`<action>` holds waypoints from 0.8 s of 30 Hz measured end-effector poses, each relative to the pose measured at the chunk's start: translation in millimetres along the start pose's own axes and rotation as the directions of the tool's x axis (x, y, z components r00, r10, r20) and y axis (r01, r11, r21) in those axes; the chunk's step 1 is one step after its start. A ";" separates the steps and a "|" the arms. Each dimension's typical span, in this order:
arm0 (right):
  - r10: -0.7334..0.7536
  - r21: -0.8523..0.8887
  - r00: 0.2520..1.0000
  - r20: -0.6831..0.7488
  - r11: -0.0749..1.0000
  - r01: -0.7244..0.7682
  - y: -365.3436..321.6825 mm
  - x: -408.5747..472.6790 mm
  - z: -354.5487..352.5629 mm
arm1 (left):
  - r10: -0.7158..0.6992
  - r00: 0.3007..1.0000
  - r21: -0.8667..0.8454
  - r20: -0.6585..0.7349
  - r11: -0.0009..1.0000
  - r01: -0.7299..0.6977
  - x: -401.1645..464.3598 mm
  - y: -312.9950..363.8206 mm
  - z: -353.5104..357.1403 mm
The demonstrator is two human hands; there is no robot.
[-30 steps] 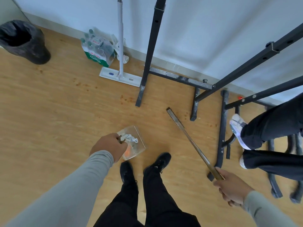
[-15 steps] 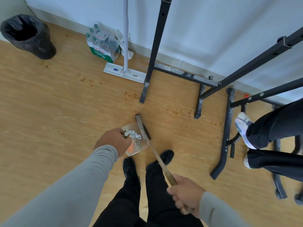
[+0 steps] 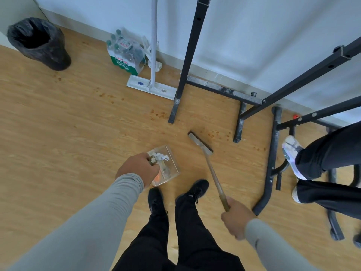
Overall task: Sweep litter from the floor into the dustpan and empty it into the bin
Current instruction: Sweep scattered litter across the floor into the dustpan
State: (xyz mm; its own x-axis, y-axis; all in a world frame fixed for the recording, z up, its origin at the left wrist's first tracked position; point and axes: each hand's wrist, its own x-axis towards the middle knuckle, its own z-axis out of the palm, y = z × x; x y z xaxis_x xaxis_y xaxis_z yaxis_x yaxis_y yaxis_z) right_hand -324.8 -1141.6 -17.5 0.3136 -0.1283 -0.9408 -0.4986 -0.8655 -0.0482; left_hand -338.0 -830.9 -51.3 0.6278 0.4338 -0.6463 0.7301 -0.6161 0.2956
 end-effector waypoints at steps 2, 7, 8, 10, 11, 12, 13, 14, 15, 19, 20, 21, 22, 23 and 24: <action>0.017 -0.019 0.995 0.097 1.000 -0.015 -6.2 -0.8 21.0 | 0.003 1.000 -0.002 -0.006 1.000 -0.003 0.0 0.2 0.3; 0.018 0.196 0.935 0.354 0.976 -0.093 -3.1 -29.3 18.6 | 0.003 1.000 -0.005 -0.002 1.000 -0.003 1.7 3.1 -1.1; 0.008 0.223 0.937 0.350 0.970 -0.092 1.1 -34.7 8.7 | -0.001 1.000 -0.009 0.010 1.000 0.001 1.9 3.1 -2.5; -0.007 0.292 0.946 0.323 0.952 -0.093 13.0 -42.7 -12.8 | -0.010 0.999 -0.021 0.049 1.000 0.011 2.1 0.6 -5.3; -0.017 0.313 0.948 0.317 0.946 -0.088 18.0 -47.9 -22.4 | -0.013 0.997 -0.026 0.074 1.000 0.015 1.8 -1.7 -6.3; -0.022 0.322 0.950 0.311 0.943 -0.083 19.6 -52.9 -30.0 | -0.014 0.995 -0.030 0.100 0.999 0.017 0.3 -4.5 -7.5; -0.025 0.315 0.951 0.307 0.946 -0.076 20.1 -56.8 -35.5 | -0.015 0.992 -0.028 0.128 0.999 0.019 -2.0 -7.7 -8.7; -0.037 0.319 0.950 0.310 0.945 -0.067 20.8 -58.8 -38.5 | -0.016 0.987 -0.023 0.159 1.000 0.020 -4.9 -10.6 -9.5; -0.037 0.302 0.951 0.306 0.951 -0.060 19.6 -60.9 -39.8 | -0.016 0.982 -0.020 0.191 1.000 0.020 -7.7 -13.9 -8.9; 0.016 0.095 0.991 0.135 0.995 -0.029 5.4 -51.1 -35.7 | -0.024 0.962 -0.057 0.270 0.998 0.040 -22.8 -25.3 -6.1; 0.008 0.037 0.996 0.084 0.999 -0.011 2.0 -44.8 -34.4 | -0.029 0.962 -0.084 0.273 0.995 0.054 -26.2 -28.6 -5.6; 0.001 0.008 0.999 0.040 1.000 -0.001 -4.0 -39.8 -32.6 | -0.043 0.963 -0.117 0.265 0.990 0.076 -30.5 -34.7 -7.5; -0.004 -0.006 1.000 0.007 1.000 0.004 -9.0 -30.8 -30.4 | -0.057 0.966 -0.147 0.254 0.984 0.096 -35.3 -40.3 -10.2; 0.008 -0.021 1.000 -0.006 1.000 -0.009 -13.2 -21.0 -27.8 | -0.069 0.969 -0.171 0.236 0.979 0.111 -39.8 -46.4 -12.7; 0.036 -0.056 0.999 0.000 0.998 -0.036 -16.4 -10.3 -24.4 | -0.083 0.974 -0.193 0.212 0.973 0.125 -43.8 -52.8 -15.0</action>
State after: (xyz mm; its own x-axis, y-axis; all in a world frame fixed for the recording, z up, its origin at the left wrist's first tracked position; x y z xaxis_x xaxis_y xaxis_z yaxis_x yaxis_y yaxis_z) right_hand -300.1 -1137.9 1.1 0.2960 -0.1594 -0.9418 -0.4636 -0.8860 0.0043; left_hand -399.9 -807.5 -28.0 0.4935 0.3338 -0.8031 0.8411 -0.4182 0.3430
